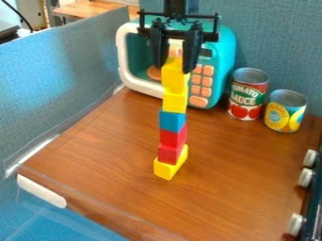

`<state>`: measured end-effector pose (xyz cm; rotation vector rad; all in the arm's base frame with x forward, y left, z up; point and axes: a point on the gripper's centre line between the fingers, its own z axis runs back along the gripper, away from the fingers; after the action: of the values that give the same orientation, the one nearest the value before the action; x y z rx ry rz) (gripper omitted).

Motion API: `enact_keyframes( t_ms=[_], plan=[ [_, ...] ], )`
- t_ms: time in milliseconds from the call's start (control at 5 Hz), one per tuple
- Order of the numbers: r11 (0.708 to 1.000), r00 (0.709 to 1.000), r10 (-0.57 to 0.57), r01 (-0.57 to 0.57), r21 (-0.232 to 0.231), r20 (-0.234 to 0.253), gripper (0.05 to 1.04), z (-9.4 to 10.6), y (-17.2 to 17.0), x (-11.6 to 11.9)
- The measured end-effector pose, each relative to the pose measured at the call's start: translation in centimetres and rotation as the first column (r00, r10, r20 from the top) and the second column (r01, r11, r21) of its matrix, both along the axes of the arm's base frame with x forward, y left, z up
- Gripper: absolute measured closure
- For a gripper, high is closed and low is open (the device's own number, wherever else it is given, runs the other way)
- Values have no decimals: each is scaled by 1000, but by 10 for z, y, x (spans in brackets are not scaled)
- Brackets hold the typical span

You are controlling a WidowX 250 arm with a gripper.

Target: Put the yellow block on top of the tower

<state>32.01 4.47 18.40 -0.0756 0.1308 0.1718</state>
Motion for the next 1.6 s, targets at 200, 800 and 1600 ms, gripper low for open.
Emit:
enact_keyframes(
  t_ms=[200,800,1600],
  plan=[
    [1000,1000,-8,8,-4,3,553,0,-1,0],
    [1000,1000,14,-14,-13,1,79,1,-2,3],
    [998,984,-46,39,46,174,83,50,-15,2]
  ],
)
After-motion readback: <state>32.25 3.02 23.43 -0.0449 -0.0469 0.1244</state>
